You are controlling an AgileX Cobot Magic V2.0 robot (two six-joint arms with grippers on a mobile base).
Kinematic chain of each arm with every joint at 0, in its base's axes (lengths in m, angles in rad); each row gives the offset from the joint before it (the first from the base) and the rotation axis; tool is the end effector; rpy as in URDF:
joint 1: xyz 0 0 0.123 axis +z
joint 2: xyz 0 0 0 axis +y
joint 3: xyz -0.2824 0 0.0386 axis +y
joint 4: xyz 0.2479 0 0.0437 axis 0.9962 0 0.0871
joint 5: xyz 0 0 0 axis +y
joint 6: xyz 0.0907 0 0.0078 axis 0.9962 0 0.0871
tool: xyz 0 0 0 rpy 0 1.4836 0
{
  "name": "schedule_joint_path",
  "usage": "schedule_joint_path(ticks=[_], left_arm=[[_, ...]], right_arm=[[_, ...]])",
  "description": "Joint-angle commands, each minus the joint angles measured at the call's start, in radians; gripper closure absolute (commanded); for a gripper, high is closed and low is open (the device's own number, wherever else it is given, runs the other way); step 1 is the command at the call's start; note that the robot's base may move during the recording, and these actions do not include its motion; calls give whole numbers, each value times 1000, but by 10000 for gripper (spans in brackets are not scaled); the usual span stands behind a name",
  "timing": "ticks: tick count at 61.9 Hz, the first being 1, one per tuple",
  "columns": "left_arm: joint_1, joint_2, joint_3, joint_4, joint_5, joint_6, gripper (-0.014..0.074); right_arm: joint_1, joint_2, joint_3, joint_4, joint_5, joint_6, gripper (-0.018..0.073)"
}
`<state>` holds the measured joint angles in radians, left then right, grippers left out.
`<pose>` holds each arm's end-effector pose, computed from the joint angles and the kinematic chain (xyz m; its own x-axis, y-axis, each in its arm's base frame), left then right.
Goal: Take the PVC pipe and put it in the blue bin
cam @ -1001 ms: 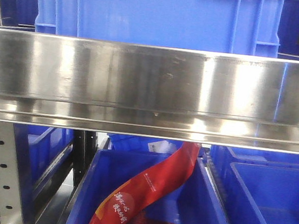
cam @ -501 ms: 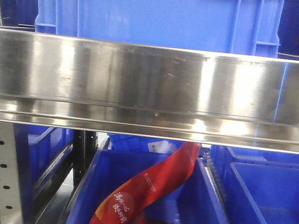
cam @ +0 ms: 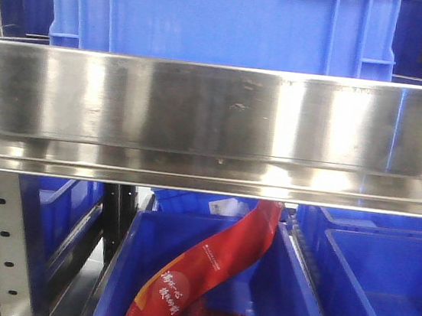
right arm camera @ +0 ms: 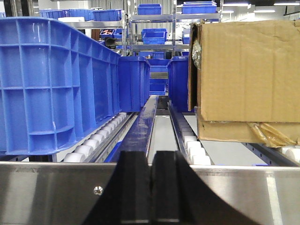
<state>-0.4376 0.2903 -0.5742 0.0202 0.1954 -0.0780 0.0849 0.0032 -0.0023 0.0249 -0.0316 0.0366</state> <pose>0.0507 -0.0233 0.3680 0.1337 -0.1267 -0.9829 0.4288 0.9016 -0.0579 0.0559 0.0047 0.2166 0.1118 0.0712 -0.9912 -0.0911 0.9940 0.0611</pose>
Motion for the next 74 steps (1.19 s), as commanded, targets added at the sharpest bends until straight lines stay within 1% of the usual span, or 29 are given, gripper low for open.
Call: schedule_joint_path(ticks=[1, 4, 7, 13, 16, 19, 23, 28, 30, 36, 44, 51, 57, 61, 63, 74], left_arm=[[-4, -5, 1, 2, -25, 2, 707], [-4, -5, 1, 2, -25, 2, 707], [3, -10, 12, 22, -26, 2, 707], [37, -61, 63, 45, -92, 4, 707], [60, -102, 110, 50, -124, 45, 707], [94, -143, 161, 48, -145, 93, 707], [139, -199, 228, 19, -149, 129, 707], [209, -266, 307, -45, -149, 131, 707], [239, -287, 332, -55, -149, 131, 707], [319, -290, 391, -57, -122, 131, 707], [398, -290, 454, -61, -108, 131, 707], [415, -290, 517, -61, -148, 131, 707], [415, -290, 574, -61, -233, 131, 707], [415, -290, 574, -61, -280, 131, 707], [415, -290, 574, -61, -265, 131, 707], [415, -290, 574, -61, -267, 131, 707]], right_arm=[[-3, -3, 2, 3, -15, -2, 728], [-3, -3, 2, 3, -15, -2, 728], [-3, -3, 2, 3, -15, -2, 728], [-3, -3, 2, 3, -15, -2, 728], [-3, -3, 2, 3, -15, -2, 728], [-3, -3, 2, 3, -15, -2, 728], [-3, -3, 2, 3, -15, -2, 728], [-3, -3, 2, 3, -15, -2, 728], [-3, -3, 2, 3, -15, -2, 728], [-3, -3, 2, 3, -15, -2, 728], [-3, -3, 2, 3, -15, -2, 728], [-3, -3, 2, 3, -15, -2, 728], [-3, -3, 2, 3, -15, -2, 728], [-3, -3, 2, 3, -15, -2, 728], [-3, -3, 2, 3, -15, -2, 728], [-3, -3, 2, 3, -17, -2, 728]])
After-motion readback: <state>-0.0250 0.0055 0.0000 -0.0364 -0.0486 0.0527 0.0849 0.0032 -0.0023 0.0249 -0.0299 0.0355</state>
